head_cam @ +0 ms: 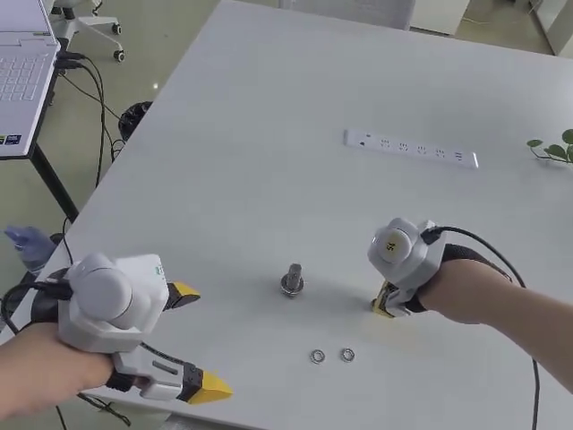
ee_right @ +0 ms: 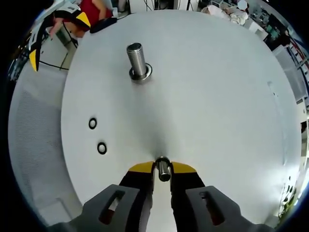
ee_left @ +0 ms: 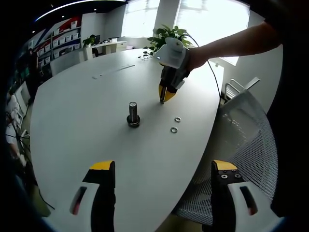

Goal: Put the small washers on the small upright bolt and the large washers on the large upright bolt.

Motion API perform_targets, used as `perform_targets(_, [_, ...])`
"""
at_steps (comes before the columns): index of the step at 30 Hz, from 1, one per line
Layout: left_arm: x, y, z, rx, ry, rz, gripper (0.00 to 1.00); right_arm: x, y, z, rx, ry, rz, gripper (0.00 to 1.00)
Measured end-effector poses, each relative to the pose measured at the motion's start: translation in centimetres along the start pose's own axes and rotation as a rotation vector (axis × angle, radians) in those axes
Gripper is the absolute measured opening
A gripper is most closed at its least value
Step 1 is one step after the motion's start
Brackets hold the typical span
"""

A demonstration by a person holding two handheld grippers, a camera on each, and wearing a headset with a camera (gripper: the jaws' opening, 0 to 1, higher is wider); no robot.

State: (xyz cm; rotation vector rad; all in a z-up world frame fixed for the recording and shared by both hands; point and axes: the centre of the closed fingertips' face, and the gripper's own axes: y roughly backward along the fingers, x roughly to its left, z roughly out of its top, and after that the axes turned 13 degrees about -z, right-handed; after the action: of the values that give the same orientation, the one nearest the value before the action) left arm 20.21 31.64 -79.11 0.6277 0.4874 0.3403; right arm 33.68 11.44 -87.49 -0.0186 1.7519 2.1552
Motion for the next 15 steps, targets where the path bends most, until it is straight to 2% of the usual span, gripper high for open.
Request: perform_targets(15, [-0.05,-0.24,0.00,0.010,0.000,-0.009,0.79,-0.06,-0.03,0.06,-0.005,-0.001,0.004,0.13])
